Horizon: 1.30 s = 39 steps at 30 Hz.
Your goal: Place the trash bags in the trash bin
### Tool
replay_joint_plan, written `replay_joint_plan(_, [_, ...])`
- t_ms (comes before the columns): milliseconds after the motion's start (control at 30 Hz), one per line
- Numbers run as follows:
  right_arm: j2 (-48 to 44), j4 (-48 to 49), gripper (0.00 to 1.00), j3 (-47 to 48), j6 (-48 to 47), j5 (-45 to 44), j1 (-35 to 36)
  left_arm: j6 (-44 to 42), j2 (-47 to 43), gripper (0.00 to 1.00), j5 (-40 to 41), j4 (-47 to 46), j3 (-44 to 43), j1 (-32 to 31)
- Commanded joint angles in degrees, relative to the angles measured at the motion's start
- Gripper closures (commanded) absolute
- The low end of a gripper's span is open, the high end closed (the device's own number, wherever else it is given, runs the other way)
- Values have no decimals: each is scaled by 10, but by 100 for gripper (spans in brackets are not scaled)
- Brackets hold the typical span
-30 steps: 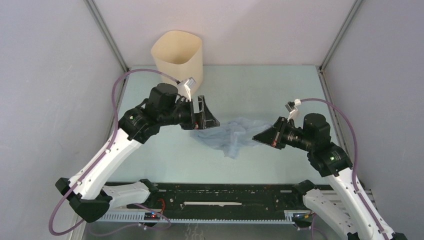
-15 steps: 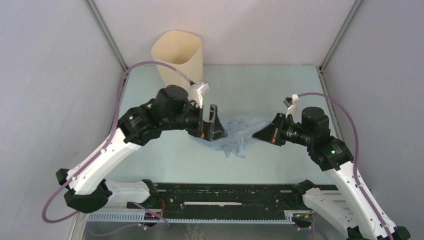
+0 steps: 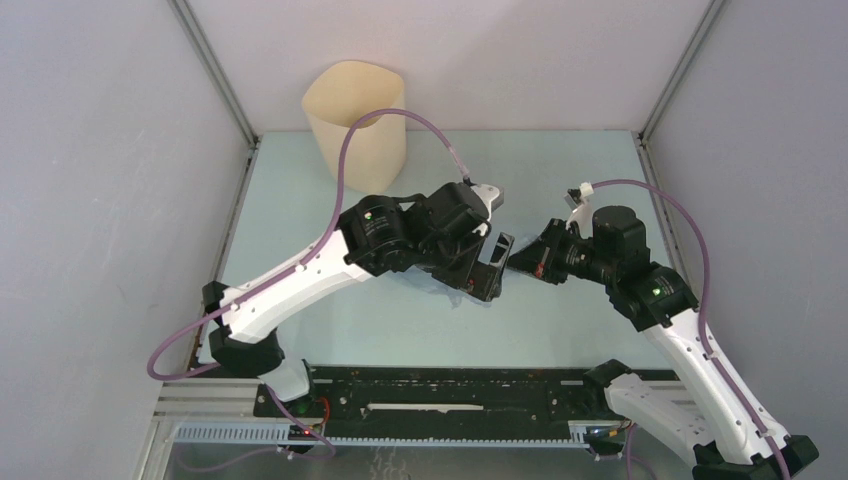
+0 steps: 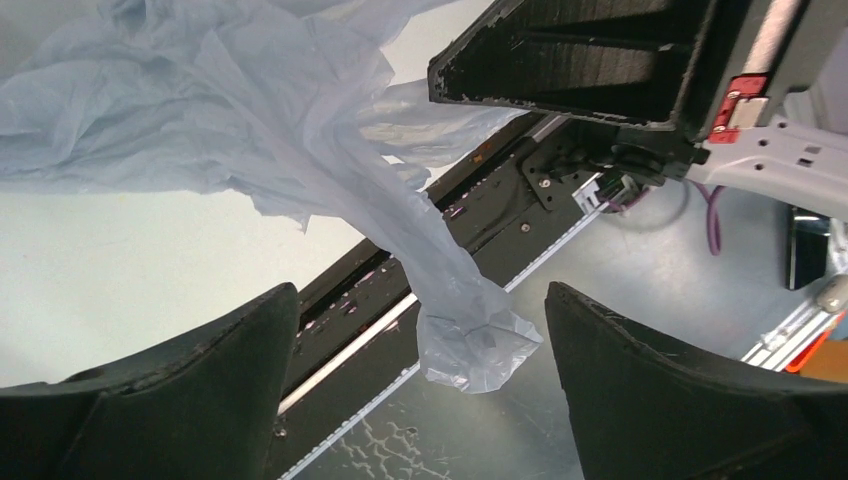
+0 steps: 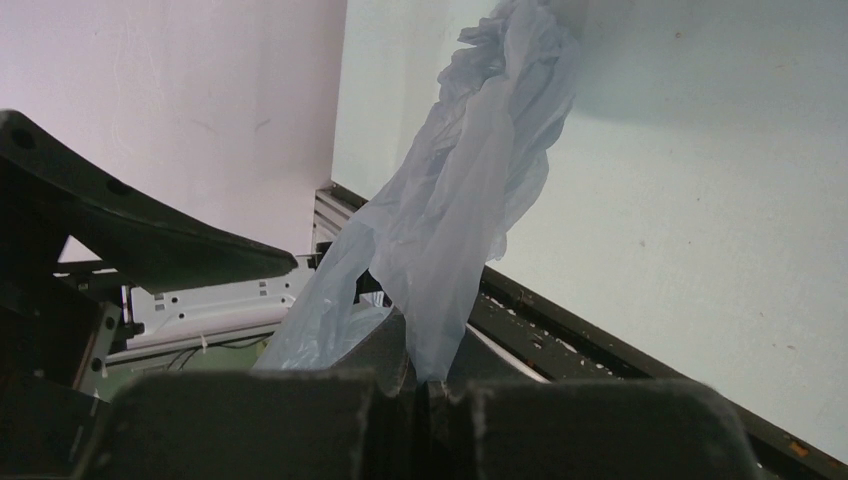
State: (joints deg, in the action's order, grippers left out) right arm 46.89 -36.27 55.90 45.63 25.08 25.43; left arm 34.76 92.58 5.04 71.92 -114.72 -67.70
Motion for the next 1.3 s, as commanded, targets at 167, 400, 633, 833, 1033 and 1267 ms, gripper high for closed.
replay_joint_plan(167, [-6, 7, 100, 20, 12, -17, 9, 6, -2, 25, 9, -29, 33, -11])
replay_joint_plan(400, [-24, -14, 100, 20, 8, -27, 10, 16, -60, 64, 2, -66, 114, -8])
replay_joint_plan(633, [-27, -63, 100, 20, -34, -58, 9, 26, -147, 96, 33, -73, 223, 12])
replay_joint_plan(833, [-16, -93, 100, -14, -101, -78, 11, 26, -236, 98, 20, -100, 352, 98])
replay_joint_plan(1033, [83, -16, 100, -35, -118, -55, -29, -12, -205, 96, -11, -185, 400, 241])
replay_joint_plan(1267, [308, -84, 100, 285, -131, -2, -101, -42, 17, 100, -53, -110, -36, 330])
